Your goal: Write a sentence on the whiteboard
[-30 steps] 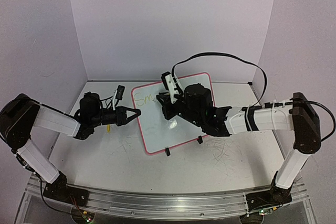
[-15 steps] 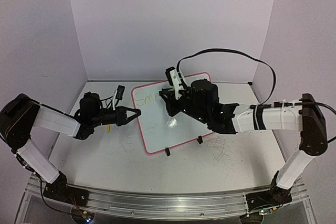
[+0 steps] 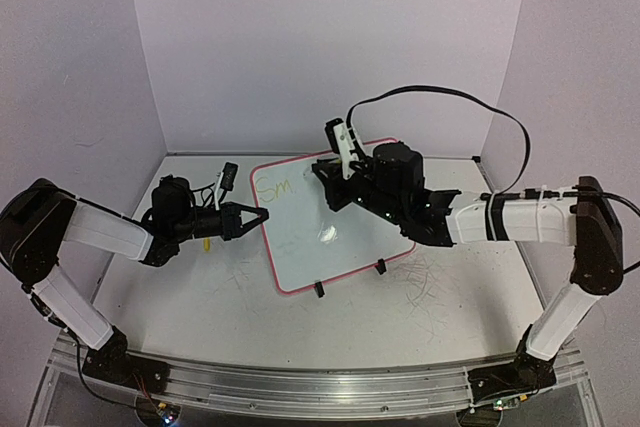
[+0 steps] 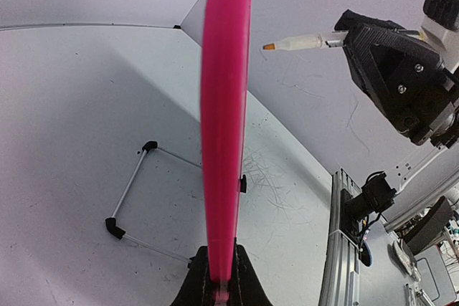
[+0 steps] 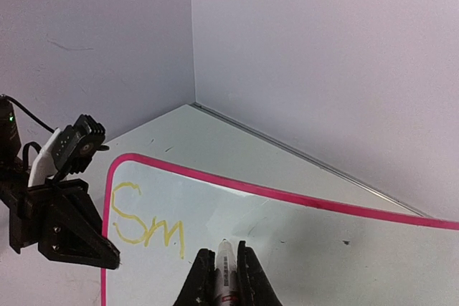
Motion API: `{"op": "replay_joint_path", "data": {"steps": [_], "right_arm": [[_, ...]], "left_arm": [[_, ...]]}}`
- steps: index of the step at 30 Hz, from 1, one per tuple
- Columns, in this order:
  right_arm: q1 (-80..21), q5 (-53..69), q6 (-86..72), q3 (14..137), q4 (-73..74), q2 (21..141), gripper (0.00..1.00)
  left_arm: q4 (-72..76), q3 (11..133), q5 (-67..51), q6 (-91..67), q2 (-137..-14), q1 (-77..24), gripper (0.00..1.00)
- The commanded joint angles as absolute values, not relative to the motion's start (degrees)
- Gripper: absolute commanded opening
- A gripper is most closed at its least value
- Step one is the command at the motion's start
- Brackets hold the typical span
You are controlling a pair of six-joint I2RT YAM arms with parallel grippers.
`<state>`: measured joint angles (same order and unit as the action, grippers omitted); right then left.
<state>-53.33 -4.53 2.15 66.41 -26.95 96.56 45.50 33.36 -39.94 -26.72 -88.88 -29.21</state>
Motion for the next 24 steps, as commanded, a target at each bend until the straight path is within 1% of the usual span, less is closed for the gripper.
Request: {"op": "replay_joint_path", "data": {"steps": [1, 10, 24], "right_arm": [[-54.0, -1.3, 2.6, 69.6, -29.1, 98.1, 0.00], [-54.4, -0.6, 2.4, 71.6, -29.4, 100.0, 0.00], [-54.4, -3.1, 2.1, 72.2, -29.3, 101.0, 0.00]], "left_arm": [[43.9, 34.3, -39.6, -24.6, -88.2, -29.4, 0.00], [43.8, 34.6, -39.9, -24.7, -88.7, -29.4, 0.00], [43.8, 34.4, -40.0, -24.6, -88.5, -29.4, 0.00]]}}
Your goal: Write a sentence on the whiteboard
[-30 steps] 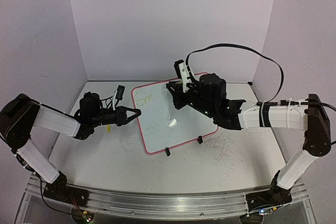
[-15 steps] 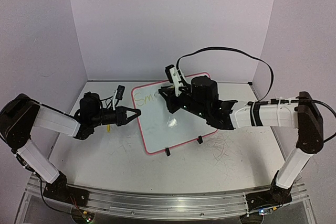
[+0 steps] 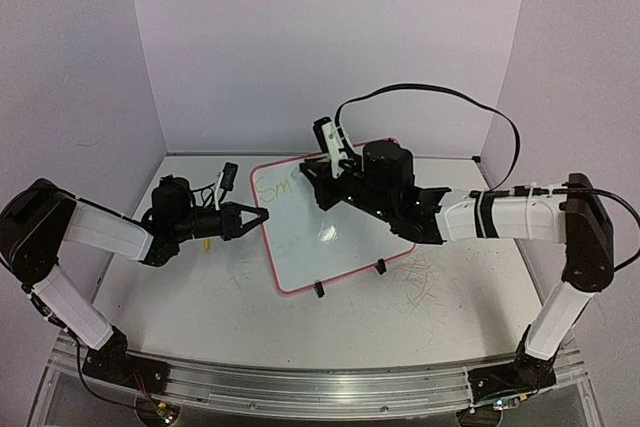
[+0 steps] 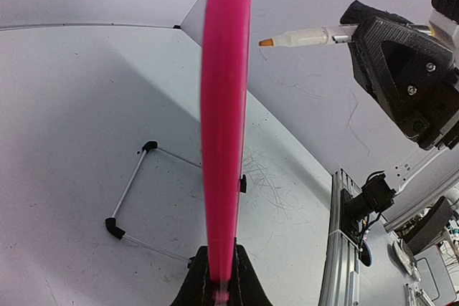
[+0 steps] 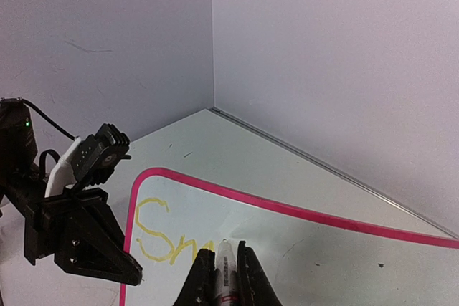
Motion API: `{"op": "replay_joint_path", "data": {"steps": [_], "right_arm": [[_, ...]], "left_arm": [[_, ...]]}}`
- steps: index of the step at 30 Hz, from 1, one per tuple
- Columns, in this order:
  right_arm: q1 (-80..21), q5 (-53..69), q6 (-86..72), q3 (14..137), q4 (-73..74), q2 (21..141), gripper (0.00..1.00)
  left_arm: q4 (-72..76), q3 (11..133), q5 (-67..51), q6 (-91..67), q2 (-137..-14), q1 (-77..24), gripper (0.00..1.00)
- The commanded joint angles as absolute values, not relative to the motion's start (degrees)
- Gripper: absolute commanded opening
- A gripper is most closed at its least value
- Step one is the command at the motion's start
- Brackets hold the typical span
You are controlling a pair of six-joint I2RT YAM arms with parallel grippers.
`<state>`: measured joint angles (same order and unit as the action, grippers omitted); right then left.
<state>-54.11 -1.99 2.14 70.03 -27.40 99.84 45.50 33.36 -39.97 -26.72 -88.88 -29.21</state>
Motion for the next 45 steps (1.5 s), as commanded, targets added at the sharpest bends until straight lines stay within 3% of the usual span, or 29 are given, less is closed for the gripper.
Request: {"op": "replay_joint_path", "data": {"steps": [1, 14, 22, 45], "right_arm": [[-54.4, -3.2, 2.1, 72.2, -29.3, 101.1, 0.00], [-54.4, -7.8, 2.2, 71.4, -28.1, 101.6, 0.00], [-54.4, -0.4, -2.4, 64.5, -31.9, 91.8, 0.00], [-54.4, -4.5, -0.5, 69.2, -31.4, 99.5, 0.00]], "left_arm": [[43.8, 34.4, -40.0, -24.6, -88.6, -29.4, 0.00], [43.8, 34.2, -39.9, -24.6, -88.2, -29.4, 0.00], [43.8, 34.2, -39.9, -24.7, -88.2, -29.4, 0.00], [43.8, 34.6, -40.2, -24.9, -88.2, -29.4, 0.00]]}}
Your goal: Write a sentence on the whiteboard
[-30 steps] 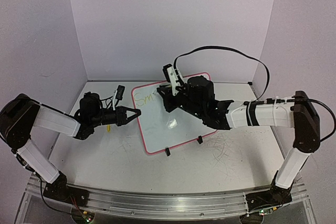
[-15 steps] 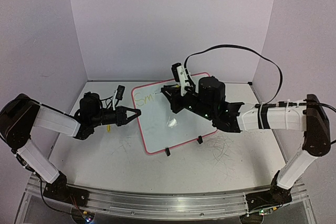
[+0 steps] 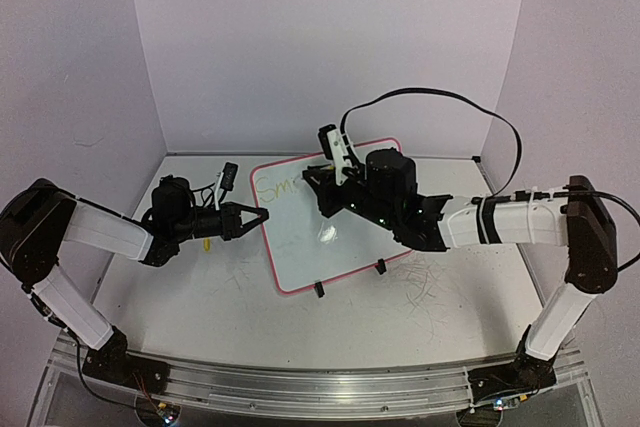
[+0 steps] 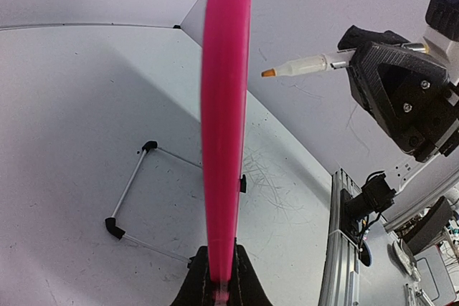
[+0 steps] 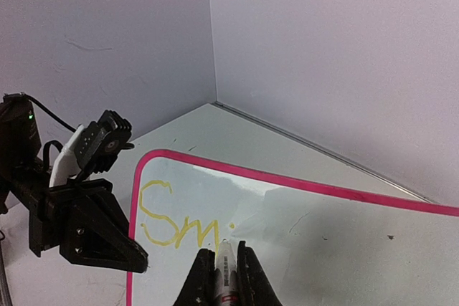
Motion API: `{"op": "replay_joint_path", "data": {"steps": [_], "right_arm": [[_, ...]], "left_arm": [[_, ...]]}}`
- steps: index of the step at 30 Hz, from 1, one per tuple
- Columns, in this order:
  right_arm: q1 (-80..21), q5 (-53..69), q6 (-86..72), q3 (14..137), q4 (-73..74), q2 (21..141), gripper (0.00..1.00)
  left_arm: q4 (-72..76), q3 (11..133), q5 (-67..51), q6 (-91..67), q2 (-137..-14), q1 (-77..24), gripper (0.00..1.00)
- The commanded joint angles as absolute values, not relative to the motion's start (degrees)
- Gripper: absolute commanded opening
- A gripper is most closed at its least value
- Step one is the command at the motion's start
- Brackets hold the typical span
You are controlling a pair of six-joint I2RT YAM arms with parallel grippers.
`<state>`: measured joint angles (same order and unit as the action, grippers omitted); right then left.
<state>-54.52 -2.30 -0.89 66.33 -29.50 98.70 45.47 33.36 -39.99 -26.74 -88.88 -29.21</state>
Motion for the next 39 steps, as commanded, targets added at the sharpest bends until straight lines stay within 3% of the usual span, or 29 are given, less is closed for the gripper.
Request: {"op": "replay_joint_path", "data": {"steps": [1, 39], "right_arm": [[-54.4, -4.6, -0.5, 69.3, -31.4, 99.6, 0.00], [-54.8, -6.9, -1.9, 66.8, -28.2, 99.9, 0.00]], "left_arm": [[43.7, 34.7, -40.2, -24.9, -88.2, -29.4, 0.00], [43.6, 34.2, -40.1, -24.6, -87.8, -29.4, 0.00]]}}
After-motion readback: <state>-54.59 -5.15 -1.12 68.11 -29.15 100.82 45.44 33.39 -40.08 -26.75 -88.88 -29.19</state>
